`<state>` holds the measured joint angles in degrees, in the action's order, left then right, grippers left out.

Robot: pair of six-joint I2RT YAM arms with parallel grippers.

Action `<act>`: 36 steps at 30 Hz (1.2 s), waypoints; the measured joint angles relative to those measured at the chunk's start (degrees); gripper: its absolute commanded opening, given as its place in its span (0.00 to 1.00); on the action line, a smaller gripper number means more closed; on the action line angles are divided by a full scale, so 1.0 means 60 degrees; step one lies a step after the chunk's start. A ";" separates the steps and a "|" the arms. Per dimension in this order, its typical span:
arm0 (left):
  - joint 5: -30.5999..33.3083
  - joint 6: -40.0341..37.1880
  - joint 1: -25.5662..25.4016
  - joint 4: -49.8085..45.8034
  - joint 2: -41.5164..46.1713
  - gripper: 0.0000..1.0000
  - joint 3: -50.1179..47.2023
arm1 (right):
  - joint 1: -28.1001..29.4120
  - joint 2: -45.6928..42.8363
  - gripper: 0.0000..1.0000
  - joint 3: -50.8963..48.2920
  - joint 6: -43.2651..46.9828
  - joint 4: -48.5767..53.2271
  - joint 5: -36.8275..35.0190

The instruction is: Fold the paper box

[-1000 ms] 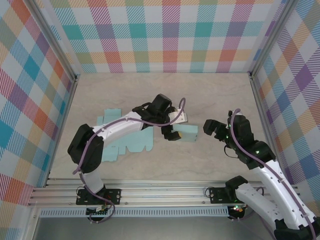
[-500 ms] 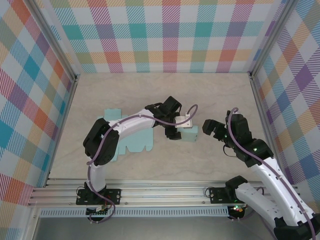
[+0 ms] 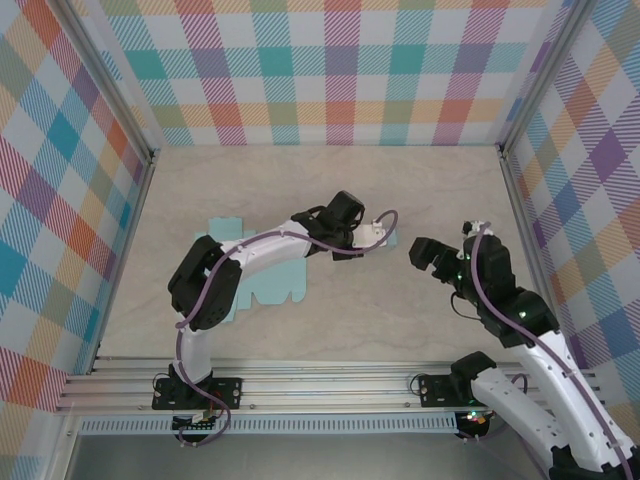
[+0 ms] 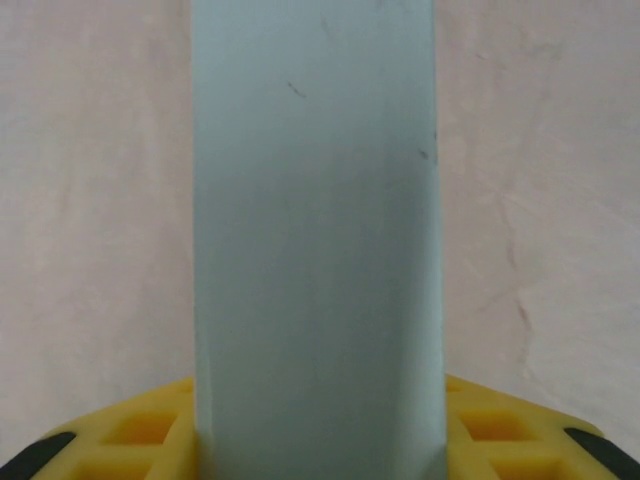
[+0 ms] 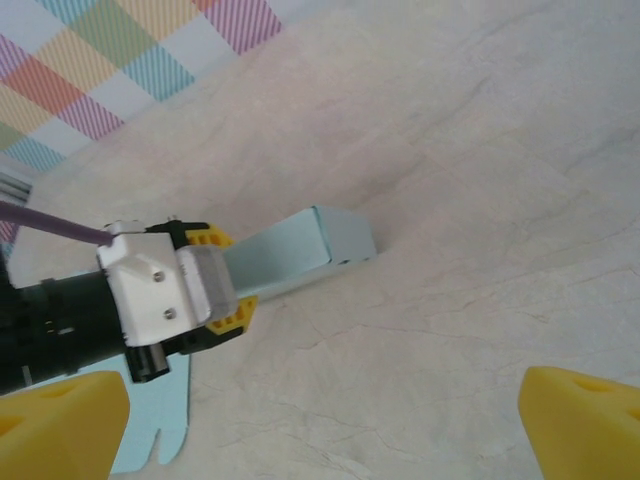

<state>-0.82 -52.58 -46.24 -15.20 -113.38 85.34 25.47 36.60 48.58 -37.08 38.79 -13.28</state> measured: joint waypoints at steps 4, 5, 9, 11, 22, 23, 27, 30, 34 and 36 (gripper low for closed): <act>0.0656 -0.0229 -0.0113 0.1388 -0.0656 0.29 0.0200 | 0.0000 -0.0710 1.00 -0.0138 -0.0007 -0.0328 0.0044; 0.0772 -0.0270 -0.0146 0.1603 -0.0940 0.29 0.0393 | 0.0000 -0.0885 1.00 -0.0164 -0.0004 -0.0390 0.0040; 0.1279 -0.0616 -0.0211 0.2368 -0.2146 0.30 0.1545 | 0.0000 -0.1592 1.00 -0.0208 0.0000 -0.0554 -0.0015; 0.1413 -0.0739 -0.0229 0.2586 -0.2510 0.37 0.1923 | 0.0000 -0.1800 1.00 -0.0208 0.0000 -0.0565 -0.0098; 0.1246 -0.0477 -0.0390 0.2601 -0.3089 1.00 0.2204 | 0.0000 -0.1504 1.00 -0.0222 0.0000 -0.0561 -0.0466; 0.1228 -0.0408 -0.0408 0.2634 -0.3034 1.00 0.2076 | 0.0000 -0.1461 1.00 -0.0229 0.0000 -0.0561 -0.0521; 0.1126 0.0106 -0.0521 0.2758 -0.2167 1.00 0.0696 | 0.0000 -0.1290 1.00 -0.0233 0.0004 -0.0576 -0.0750; 0.1071 0.0787 -0.0605 0.3002 -0.0736 1.00 -0.0758 | 0.0000 -0.1045 1.00 -0.0233 0.0000 -0.0674 -0.0790; 0.1351 0.2240 -0.0648 0.3818 0.2080 1.00 -0.2903 | 0.0000 -0.0288 0.99 -0.0197 0.0004 -0.0951 -0.0506; 0.1665 0.3173 -0.0637 0.4189 0.3410 1.00 -0.3796 | 0.0000 0.0284 0.98 -0.0117 0.0004 -0.1107 -0.0153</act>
<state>9.17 -33.54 -50.06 9.93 -92.92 62.57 25.47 38.30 47.88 -37.06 32.14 -14.20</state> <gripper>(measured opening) 0.999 0.991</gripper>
